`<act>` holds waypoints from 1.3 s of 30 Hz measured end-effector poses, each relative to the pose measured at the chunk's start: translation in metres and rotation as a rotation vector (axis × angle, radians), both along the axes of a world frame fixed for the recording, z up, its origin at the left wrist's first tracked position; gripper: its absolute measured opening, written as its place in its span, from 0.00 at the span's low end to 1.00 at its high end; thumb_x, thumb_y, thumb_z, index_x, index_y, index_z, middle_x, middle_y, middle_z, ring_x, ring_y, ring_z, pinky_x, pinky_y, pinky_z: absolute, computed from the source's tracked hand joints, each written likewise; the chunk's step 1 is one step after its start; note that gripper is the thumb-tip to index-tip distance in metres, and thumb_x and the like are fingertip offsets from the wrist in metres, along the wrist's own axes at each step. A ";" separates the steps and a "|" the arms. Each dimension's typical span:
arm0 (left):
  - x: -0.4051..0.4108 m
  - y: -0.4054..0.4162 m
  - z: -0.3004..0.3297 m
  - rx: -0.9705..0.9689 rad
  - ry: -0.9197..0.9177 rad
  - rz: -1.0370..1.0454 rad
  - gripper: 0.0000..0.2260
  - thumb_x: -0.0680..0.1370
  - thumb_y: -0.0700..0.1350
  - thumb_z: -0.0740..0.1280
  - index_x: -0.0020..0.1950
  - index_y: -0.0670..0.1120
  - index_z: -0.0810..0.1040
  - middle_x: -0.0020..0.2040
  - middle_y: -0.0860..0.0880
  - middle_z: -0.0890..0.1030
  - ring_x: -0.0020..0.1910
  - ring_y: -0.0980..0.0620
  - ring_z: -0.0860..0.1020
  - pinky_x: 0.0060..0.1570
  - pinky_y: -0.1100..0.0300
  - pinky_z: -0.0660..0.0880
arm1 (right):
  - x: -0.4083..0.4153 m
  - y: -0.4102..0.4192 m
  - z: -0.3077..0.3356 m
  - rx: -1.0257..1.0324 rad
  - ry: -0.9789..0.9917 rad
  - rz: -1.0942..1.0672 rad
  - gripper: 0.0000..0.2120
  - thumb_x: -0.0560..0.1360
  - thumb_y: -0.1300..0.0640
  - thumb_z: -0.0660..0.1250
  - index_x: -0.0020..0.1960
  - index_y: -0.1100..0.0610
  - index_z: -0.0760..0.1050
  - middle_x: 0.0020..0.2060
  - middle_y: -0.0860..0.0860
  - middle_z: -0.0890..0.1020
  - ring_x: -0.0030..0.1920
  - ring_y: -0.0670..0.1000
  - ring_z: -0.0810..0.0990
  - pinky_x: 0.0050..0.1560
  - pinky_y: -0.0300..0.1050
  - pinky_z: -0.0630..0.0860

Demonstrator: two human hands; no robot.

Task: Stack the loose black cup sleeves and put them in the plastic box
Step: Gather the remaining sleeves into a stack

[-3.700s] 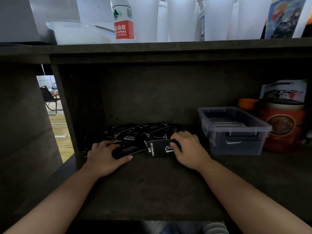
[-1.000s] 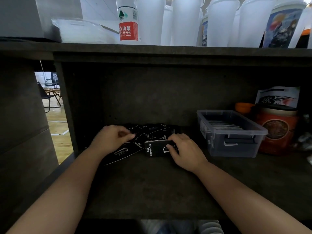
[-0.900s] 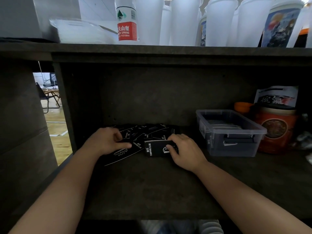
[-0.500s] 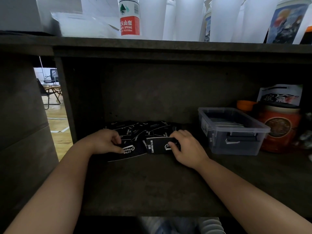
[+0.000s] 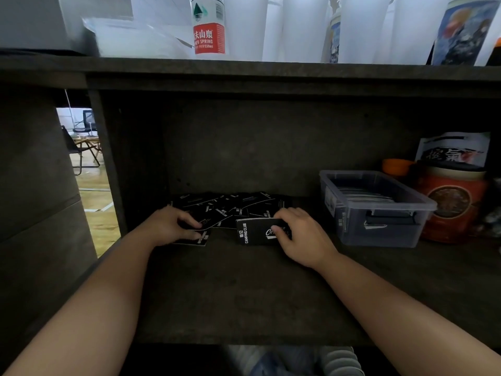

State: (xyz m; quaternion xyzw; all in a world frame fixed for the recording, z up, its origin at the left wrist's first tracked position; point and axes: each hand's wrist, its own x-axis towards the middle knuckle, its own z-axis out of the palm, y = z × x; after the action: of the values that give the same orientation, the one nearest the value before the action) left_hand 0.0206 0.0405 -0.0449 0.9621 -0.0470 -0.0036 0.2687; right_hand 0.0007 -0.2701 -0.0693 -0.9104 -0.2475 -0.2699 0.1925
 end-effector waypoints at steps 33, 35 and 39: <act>-0.018 -0.132 -0.015 -0.988 -0.207 -0.095 0.05 0.83 0.51 0.55 0.56 0.55 0.70 0.60 0.49 0.75 0.59 0.50 0.75 0.65 0.49 0.71 | 0.001 0.003 0.003 -0.063 -0.007 0.001 0.15 0.79 0.49 0.63 0.65 0.50 0.70 0.58 0.48 0.77 0.58 0.47 0.71 0.56 0.45 0.73; -0.013 -0.119 -0.009 -0.754 -0.349 -0.143 0.09 0.84 0.50 0.54 0.59 0.53 0.71 0.61 0.52 0.74 0.62 0.53 0.74 0.67 0.53 0.68 | 0.002 0.003 0.003 -0.055 0.003 0.002 0.14 0.79 0.49 0.62 0.64 0.50 0.71 0.57 0.48 0.78 0.57 0.46 0.72 0.55 0.44 0.73; 0.005 -0.044 0.007 -0.121 -0.479 -0.145 0.08 0.81 0.45 0.63 0.58 0.51 0.80 0.53 0.56 0.80 0.55 0.55 0.78 0.57 0.59 0.72 | 0.001 0.003 0.001 -0.041 0.009 0.010 0.13 0.79 0.49 0.62 0.63 0.49 0.71 0.55 0.47 0.78 0.55 0.45 0.72 0.54 0.44 0.73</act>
State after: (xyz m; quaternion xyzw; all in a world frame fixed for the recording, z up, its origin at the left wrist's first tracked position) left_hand 0.0257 -0.0033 -0.0377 0.9117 -0.1784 0.2078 0.3061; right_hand 0.0019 -0.2675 -0.0678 -0.9141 -0.2568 -0.2598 0.1762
